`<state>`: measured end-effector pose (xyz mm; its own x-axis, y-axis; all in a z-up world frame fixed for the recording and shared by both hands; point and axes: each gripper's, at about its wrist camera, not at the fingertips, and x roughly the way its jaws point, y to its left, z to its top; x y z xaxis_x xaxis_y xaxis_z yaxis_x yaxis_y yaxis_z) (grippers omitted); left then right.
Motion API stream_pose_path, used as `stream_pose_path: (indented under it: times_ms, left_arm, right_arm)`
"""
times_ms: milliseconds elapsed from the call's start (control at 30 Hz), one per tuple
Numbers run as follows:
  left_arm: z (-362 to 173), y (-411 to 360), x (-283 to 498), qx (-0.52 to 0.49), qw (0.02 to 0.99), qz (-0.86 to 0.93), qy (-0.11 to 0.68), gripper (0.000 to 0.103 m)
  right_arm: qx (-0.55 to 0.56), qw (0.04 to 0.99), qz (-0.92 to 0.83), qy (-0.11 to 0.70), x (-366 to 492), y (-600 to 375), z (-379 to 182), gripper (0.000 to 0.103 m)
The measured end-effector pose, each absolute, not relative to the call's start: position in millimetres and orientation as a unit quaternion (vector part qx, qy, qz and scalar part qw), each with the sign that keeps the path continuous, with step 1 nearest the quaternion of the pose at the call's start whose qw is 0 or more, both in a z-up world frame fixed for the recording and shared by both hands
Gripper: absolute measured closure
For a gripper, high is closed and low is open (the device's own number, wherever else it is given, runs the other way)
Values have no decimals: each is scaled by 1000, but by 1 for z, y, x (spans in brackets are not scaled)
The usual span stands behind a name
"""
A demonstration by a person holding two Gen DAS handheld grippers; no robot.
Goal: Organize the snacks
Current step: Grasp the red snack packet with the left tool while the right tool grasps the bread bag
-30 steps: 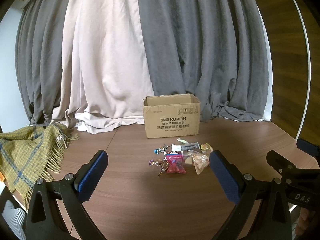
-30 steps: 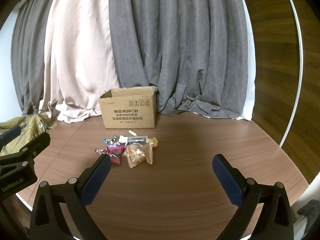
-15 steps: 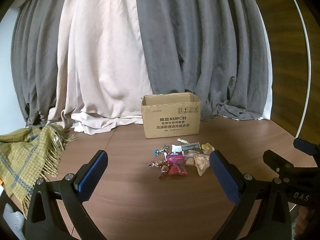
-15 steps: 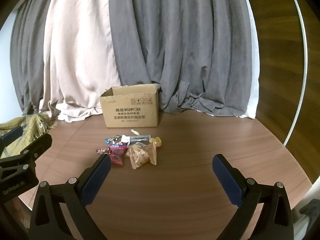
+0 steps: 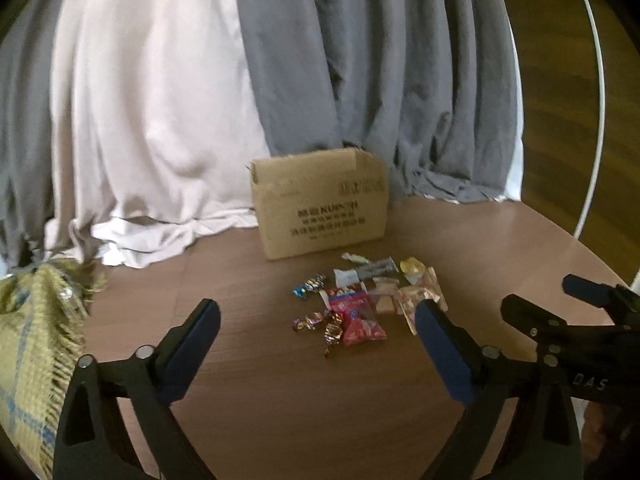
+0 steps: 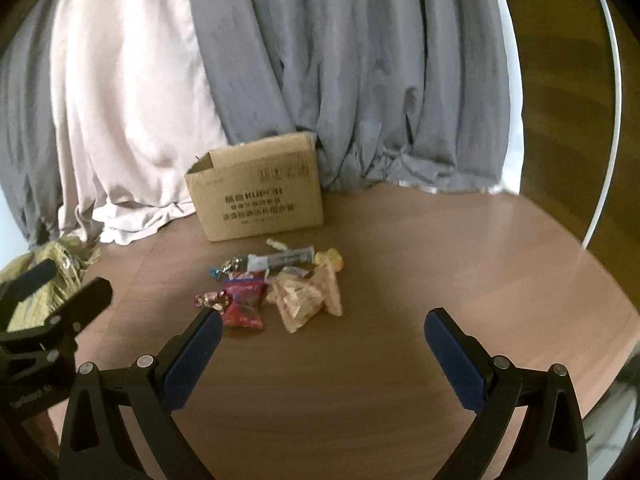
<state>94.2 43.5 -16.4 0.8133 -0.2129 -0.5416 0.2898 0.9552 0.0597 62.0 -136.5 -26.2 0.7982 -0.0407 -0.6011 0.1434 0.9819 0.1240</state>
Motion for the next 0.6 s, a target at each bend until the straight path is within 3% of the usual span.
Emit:
stream_pose_path:
  times_ms: [400,600]
  left_arm:
    - [-45,36,134,43,926,-159,340,28]
    - [-54,25,155,36,920,-153,358,33]
  right_arm:
    - [59,936,-39,344,94,-117,-45,3]
    - [42,936,-3,351,123,-125,-51,7]
